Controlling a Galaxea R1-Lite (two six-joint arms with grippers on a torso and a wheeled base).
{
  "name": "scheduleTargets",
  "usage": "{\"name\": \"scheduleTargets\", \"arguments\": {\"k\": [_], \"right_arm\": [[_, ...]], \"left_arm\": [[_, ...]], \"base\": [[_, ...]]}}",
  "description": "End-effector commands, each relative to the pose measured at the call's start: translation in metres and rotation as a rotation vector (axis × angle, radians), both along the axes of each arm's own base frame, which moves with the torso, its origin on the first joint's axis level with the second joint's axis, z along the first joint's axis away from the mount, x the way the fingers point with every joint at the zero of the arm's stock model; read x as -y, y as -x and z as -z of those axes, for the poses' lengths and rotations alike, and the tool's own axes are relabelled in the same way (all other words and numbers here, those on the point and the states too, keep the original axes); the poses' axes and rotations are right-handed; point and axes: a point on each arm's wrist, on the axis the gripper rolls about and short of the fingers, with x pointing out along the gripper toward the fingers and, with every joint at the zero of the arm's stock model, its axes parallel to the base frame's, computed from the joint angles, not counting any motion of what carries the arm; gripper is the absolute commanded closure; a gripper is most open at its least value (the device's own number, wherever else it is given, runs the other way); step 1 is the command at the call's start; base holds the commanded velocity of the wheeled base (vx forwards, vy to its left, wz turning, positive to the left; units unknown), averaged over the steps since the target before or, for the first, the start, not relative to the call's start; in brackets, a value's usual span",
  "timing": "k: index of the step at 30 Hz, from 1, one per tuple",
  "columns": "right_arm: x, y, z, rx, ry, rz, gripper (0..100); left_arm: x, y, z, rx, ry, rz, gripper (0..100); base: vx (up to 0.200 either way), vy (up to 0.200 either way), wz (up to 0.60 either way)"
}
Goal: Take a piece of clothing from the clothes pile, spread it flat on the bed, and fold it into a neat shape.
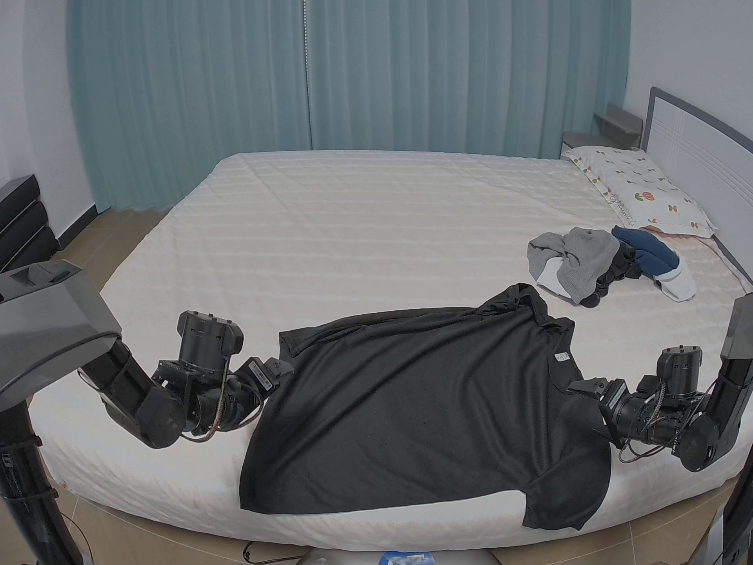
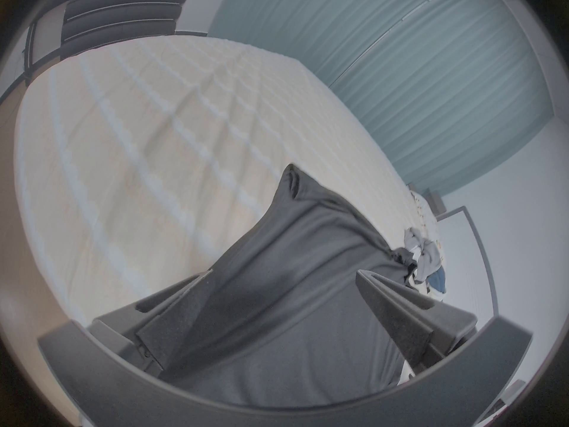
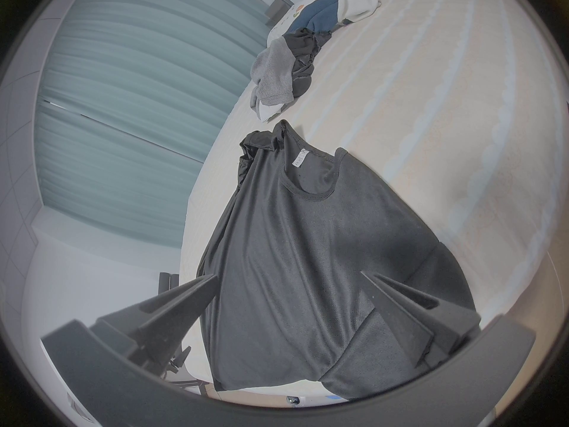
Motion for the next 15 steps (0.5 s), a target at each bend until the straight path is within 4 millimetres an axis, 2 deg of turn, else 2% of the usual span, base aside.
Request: {"name": "scheduleTargets", "arguments": {"k": [1,2,3,6,10,11,12,15], "right_arm": [[-0.003,0.0,0.003,-0.013,-0.001,-0.009,0],[-0.003,0.0,0.003,-0.012,-0.001,-0.009,0],[-0.003,-0.001,0.005,-0.014,0.001,-0.01,0],[-0.004,-0.002,0.009,-0.028,0.002,-0.012,0],[-0.003,-0.005,0.012,-0.014,-0.006,-0.005,0],[-0.003,-0.005,0.012,-0.013,-0.007,-0.004,0],[-0.003,-0.006,0.015,-0.008,-0.01,-0.001,0],[-0.003,-0.007,0.019,-0.003,-0.01,-0.002,0]], "left_arm": [[-0.009,-0.031,-0.013,0.07,0.022,-0.051,0],[-0.009,-0.033,-0.013,0.072,0.023,-0.052,0],[-0.007,-0.049,-0.008,0.073,0.021,-0.058,0],[0.001,-0.077,0.003,0.085,0.021,-0.058,0],[0.011,-0.109,0.021,0.101,0.001,-0.035,0],[0.011,-0.111,0.021,0.102,-0.002,-0.033,0],[0.016,-0.123,0.031,0.103,-0.026,-0.015,0],[0.024,-0.145,0.044,0.121,-0.043,-0.011,0]], "base": [[0.0,0.0,0.0],[0.0,0.0,0.0],[0.0,0.0,0.0],[0.0,0.0,0.0],[0.0,0.0,0.0],[0.0,0.0,0.0],[0.0,0.0,0.0],[0.0,0.0,0.0]]}}
